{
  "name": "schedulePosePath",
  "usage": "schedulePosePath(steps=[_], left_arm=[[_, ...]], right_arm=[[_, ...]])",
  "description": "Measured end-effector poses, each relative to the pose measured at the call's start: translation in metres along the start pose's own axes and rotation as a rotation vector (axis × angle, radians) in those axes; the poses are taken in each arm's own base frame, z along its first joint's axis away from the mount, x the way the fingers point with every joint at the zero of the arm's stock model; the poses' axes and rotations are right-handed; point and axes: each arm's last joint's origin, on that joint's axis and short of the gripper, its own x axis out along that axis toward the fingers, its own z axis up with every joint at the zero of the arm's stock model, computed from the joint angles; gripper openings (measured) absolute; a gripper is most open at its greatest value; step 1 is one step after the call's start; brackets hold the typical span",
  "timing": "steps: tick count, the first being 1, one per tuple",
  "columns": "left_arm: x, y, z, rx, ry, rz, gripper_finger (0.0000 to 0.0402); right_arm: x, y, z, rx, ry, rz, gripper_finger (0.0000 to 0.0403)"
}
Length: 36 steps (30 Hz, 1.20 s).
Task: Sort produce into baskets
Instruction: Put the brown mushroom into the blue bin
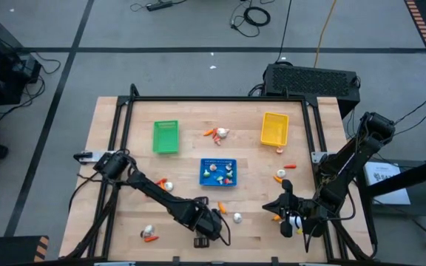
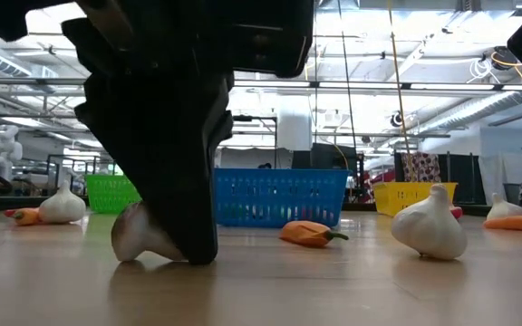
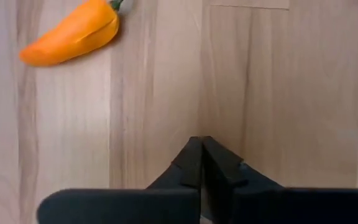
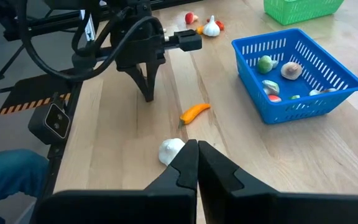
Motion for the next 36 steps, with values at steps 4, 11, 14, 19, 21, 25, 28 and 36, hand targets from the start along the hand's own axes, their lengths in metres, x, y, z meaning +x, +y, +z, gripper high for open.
schedulePosePath(steps=[4, 11, 14, 19, 21, 25, 28, 36], left_arm=[[-0.016, 0.009, 0.012, 0.036, -0.047, 0.007, 0.0008], [-0.068, 0.059, 0.043, 0.055, -0.191, 0.131, 0.0007], [-0.091, 0.09, 0.056, 0.034, -0.257, 0.202, 0.0007], [-0.094, 0.144, 0.07, -0.052, -0.272, 0.261, 0.0006], [-0.09, 0.159, 0.074, -0.085, -0.273, 0.253, 0.001], [-0.079, 0.172, 0.074, -0.105, -0.219, 0.223, 0.0033], [-0.078, 0.173, 0.075, -0.091, -0.227, 0.225, 0.0059], [-0.077, 0.162, 0.069, -0.04, -0.174, 0.218, 0.013]], right_arm=[[0.0, 0.0, 0.0, 0.0, 0.0, 0.0, 0.0], [0.0, 0.0, 0.0, 0.001, 0.0, 0.001, 0.0], [0.0, 0.0, 0.0, 0.001, 0.0, 0.001, 0.0], [0.0, 0.0, 0.0, 0.0, 0.003, 0.003, 0.0], [0.0, 0.0, 0.0, 0.001, 0.004, 0.004, 0.0], [0.0, 0.001, -0.001, -0.001, 0.037, 0.03, 0.0], [0.0, 0.001, -0.002, -0.005, 0.061, 0.045, 0.0], [0.0, 0.001, -0.003, -0.012, 0.066, 0.044, 0.0]])
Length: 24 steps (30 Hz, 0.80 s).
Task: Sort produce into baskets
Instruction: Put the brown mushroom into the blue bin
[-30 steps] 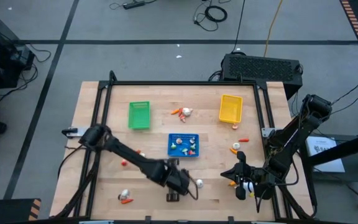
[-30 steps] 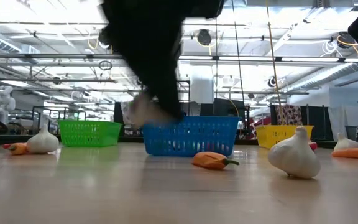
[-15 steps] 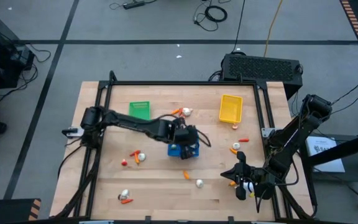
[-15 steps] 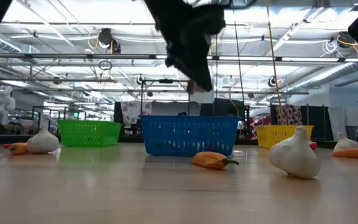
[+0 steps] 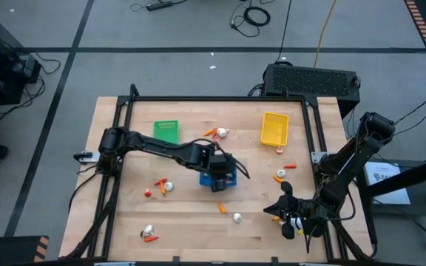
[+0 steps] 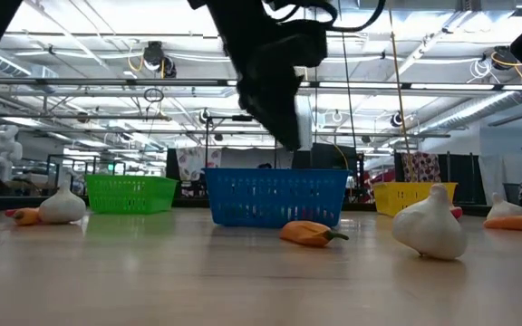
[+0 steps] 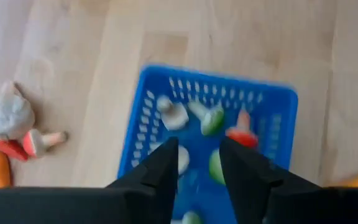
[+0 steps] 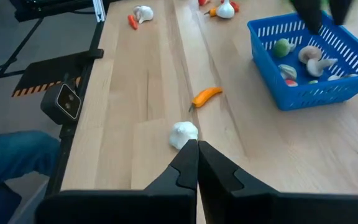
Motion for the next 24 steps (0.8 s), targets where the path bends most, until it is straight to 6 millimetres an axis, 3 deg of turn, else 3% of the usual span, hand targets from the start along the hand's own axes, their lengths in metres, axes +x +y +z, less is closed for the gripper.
schedulePosePath(steps=[3, 7, 14, 19, 24], left_arm=[[-0.016, -0.005, -0.009, 0.04, 0.078, 0.005, 0.0135], [-0.057, -0.018, -0.021, 0.022, 0.133, -0.024, 0.0137], [-0.12, -0.073, -0.063, 0.005, 0.233, -0.108, 0.0137], [-0.14, -0.118, -0.098, 0.06, 0.276, -0.122, 0.0137], [-0.137, -0.146, -0.14, 0.129, 0.335, -0.104, 0.0137]], right_arm=[[0.0, 0.0, 0.0, 0.001, 0.0, 0.0, 0.0], [0.0, 0.0, 0.0, 0.003, -0.001, 0.001, 0.0], [0.004, 0.001, -0.004, -0.012, 0.009, -0.014, 0.0], [0.011, 0.0, -0.007, -0.021, 0.012, -0.042, 0.0], [0.018, -0.004, -0.004, 0.02, 0.009, -0.067, 0.0]])
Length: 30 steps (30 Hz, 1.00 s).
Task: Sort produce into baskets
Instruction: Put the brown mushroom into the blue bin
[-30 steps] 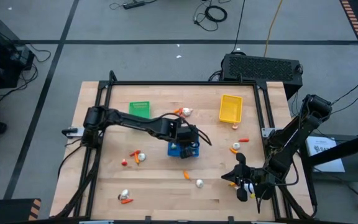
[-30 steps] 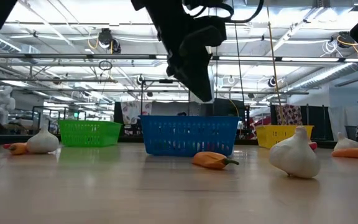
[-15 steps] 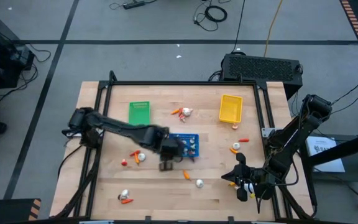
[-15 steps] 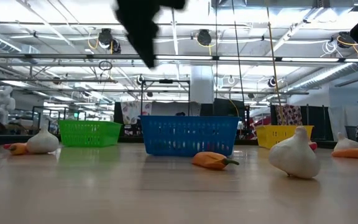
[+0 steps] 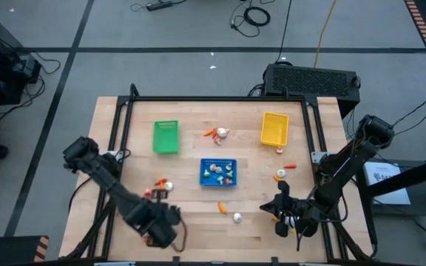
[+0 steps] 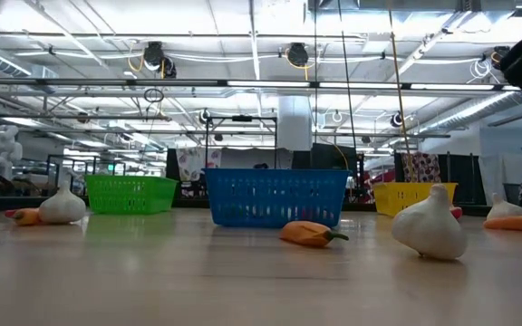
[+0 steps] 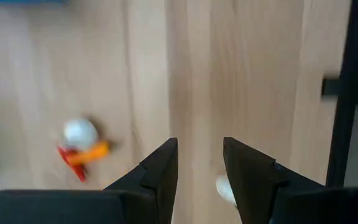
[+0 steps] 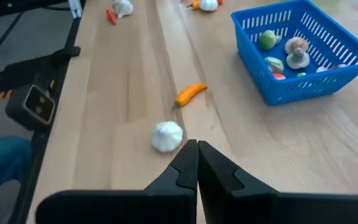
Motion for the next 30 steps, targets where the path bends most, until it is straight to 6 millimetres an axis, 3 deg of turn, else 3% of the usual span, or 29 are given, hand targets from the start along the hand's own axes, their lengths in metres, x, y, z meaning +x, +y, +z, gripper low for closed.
schedulePosePath(steps=[13, 20, 30], left_arm=[[0.053, -0.037, -0.071, -0.095, 0.254, -0.097, 0.0137], [0.063, -0.049, -0.088, -0.067, 0.232, -0.128, 0.0137], [0.072, -0.048, -0.098, -0.045, 0.221, -0.088, 0.0137]], right_arm=[[0.008, -0.007, 0.007, -0.014, -0.009, -0.041, 0.0], [0.012, -0.01, 0.01, -0.036, -0.012, -0.058, 0.0], [0.014, -0.012, 0.012, -0.066, -0.012, -0.069, 0.0]])
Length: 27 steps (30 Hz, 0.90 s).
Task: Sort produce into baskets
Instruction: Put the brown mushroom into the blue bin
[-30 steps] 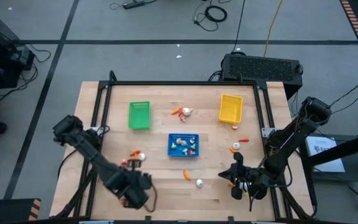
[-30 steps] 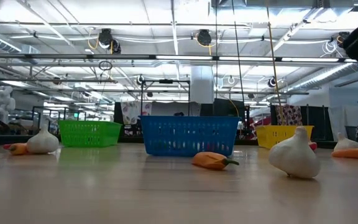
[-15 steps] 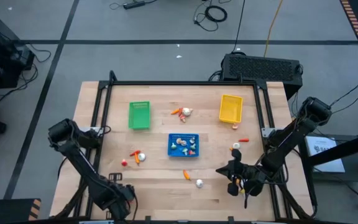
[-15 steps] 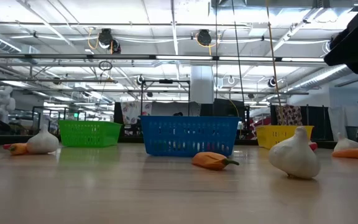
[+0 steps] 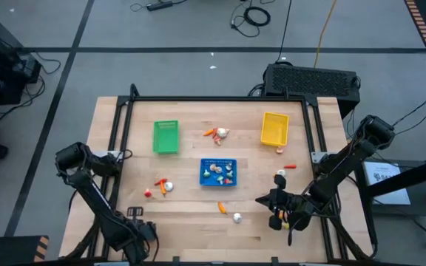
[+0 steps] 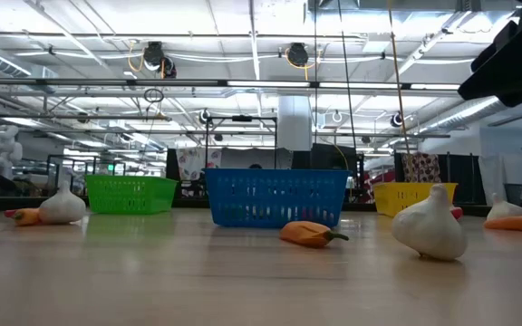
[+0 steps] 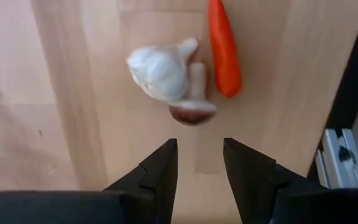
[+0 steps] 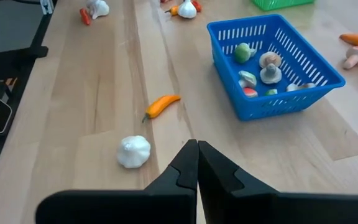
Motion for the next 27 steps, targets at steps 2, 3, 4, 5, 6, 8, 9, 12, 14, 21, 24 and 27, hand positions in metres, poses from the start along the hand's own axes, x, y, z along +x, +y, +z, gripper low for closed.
schedulePosePath(steps=[2, 3, 4, 5, 6, 8, 9, 12, 14, 21, 24, 27], left_arm=[[0.0002, 0.0009, 0.0005, 0.0, -0.022, 0.019, 0.0137], [0.0002, 0.001, 0.0006, 0.0, -0.026, 0.021, 0.0137], [0.0001, 0.0011, 0.0006, 0.0, -0.026, 0.023, 0.0137], [0.0001, 0.0017, 0.0004, -0.001, -0.022, 0.028, 0.0137], [0.0001, 0.0022, 0.0, -0.002, -0.018, 0.032, 0.0137], [0.0001, 0.002, 0.0001, -0.001, -0.017, 0.029, 0.0137], [0.0001, 0.0019, 0.0001, 0.002, -0.017, 0.029, 0.0137], [0.0001, 0.0019, 0.0001, 0.006, -0.017, 0.028, 0.0137], [0.0001, 0.0018, 0.0002, 0.005, -0.017, 0.027, 0.0139], [0.0001, 0.0017, 0.001, 0.017, -0.012, 0.017, 0.0203], [0.0001, 0.0, 0.002, 0.05, -0.021, -0.001, 0.0234], [0.0024, -0.0016, 0.0041, 0.074, -0.022, -0.015, 0.0248]], right_arm=[[0.0, 0.0, 0.0, -0.004, 0.0, 0.0, 0.0], [0.0, 0.0, 0.0, -0.007, 0.0, 0.0, 0.0], [0.0, 0.0, 0.0, -0.008, 0.0, 0.0, 0.0], [-0.0001, 0.0001, 0.0, -0.009, 0.0, 0.0, 0.0], [0.0, 0.0, 0.0, -0.009, 0.0, 0.0, 0.0], [-0.0001, 0.0001, 0.0, -0.009, 0.0, 0.001, 0.0], [-0.0001, 0.0, 0.0, -0.012, 0.0, 0.0, 0.0], [-0.0001, 0.0001, 0.0, -0.016, 0.0, 0.001, 0.0], [-0.0001, 0.0, 0.0, -0.017, 0.0, 0.0, 0.0], [-0.0001, 0.0, 0.0, -0.017, 0.0, 0.001, 0.0], [-0.0001, 0.0, 0.0, -0.017, 0.0, 0.001, 0.0], [-0.0001, 0.0001, 0.0, -0.016, 0.0, 0.001, 0.0]])
